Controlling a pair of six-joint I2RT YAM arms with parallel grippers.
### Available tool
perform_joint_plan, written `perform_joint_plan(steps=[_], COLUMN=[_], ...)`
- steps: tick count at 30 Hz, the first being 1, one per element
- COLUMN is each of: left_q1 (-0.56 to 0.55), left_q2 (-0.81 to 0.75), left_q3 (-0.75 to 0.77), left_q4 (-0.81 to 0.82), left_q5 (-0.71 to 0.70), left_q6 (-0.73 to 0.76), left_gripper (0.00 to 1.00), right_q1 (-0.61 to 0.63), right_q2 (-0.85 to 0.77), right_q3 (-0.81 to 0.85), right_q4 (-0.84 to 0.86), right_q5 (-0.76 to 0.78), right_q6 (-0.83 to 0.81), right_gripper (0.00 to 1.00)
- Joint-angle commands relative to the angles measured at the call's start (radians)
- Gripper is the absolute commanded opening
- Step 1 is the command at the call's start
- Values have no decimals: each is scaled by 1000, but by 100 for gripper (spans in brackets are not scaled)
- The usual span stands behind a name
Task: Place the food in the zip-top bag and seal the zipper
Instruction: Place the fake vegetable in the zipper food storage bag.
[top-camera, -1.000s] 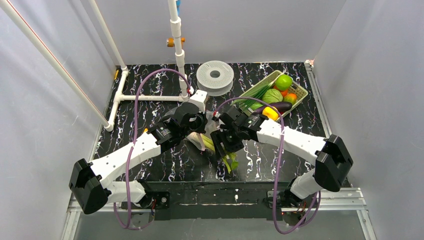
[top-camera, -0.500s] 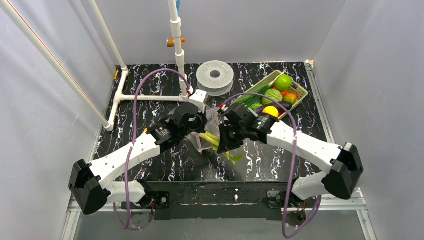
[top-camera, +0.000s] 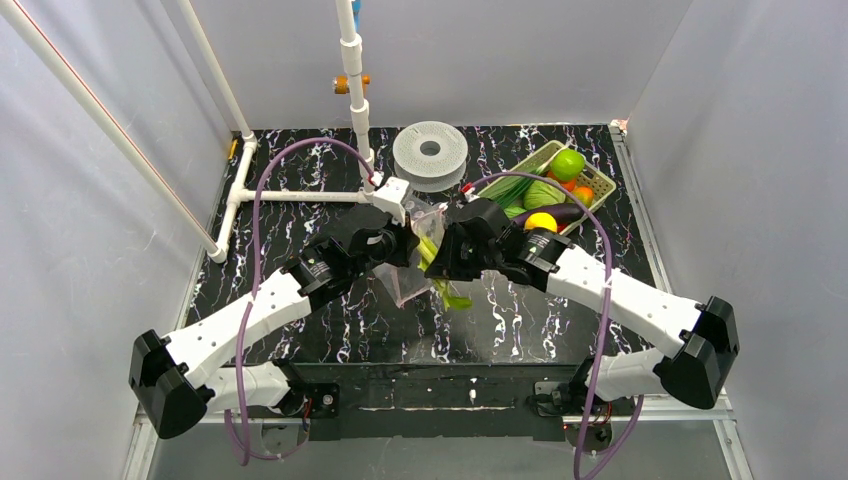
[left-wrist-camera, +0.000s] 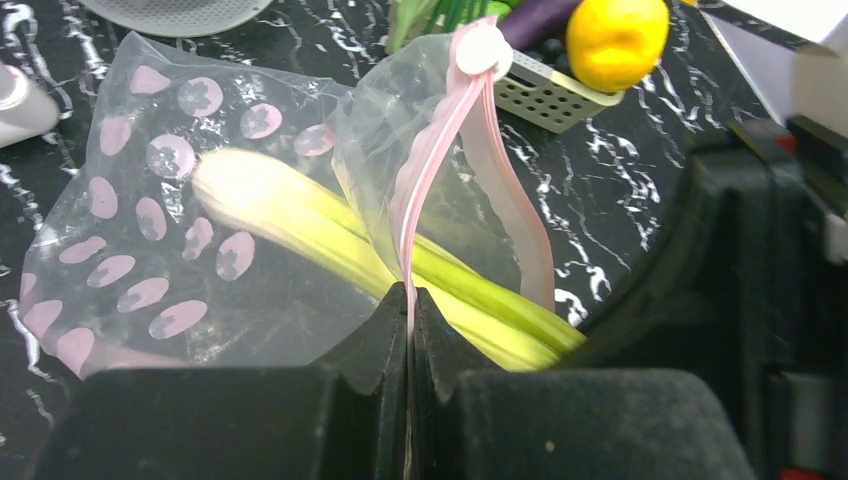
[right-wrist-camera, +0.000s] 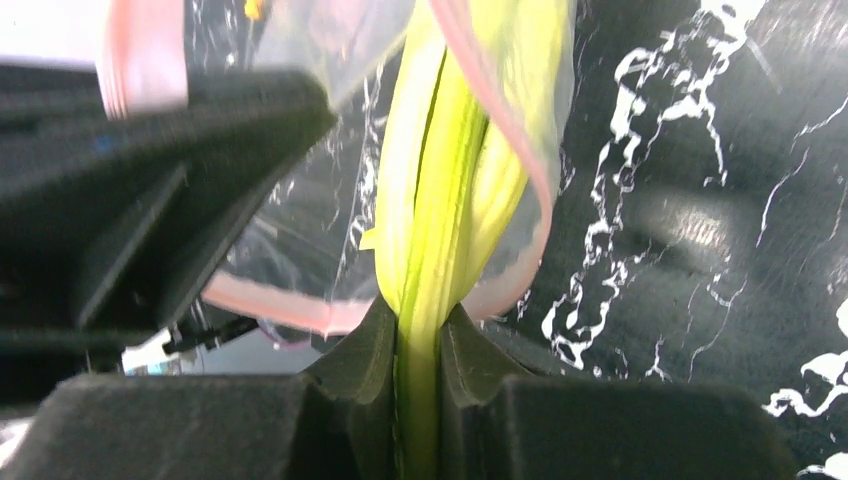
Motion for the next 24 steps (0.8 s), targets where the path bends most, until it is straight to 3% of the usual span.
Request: perform_joint_plan(steps=[1, 13, 17, 24], left_q1=[-3, -4, -3, -3], left_q2=[-52, -102, -106, -83], left_q3=[10, 6, -9, -10], left_q4=[47, 69, 106, 117], left_q5=[102, 236, 299, 337], left_q6=[-29, -94, -127, -152], left_gripper=[0, 0, 0, 0], right_q1=[6, 10, 10, 7], right_q2=[18, 122, 127, 14], right_q3=[63, 70, 107, 24], right_q4=[107, 178, 145, 153], right_q5=[173, 397, 413, 447], right_q6=[1, -76, 24, 198], right_gripper=[1, 1, 1, 1])
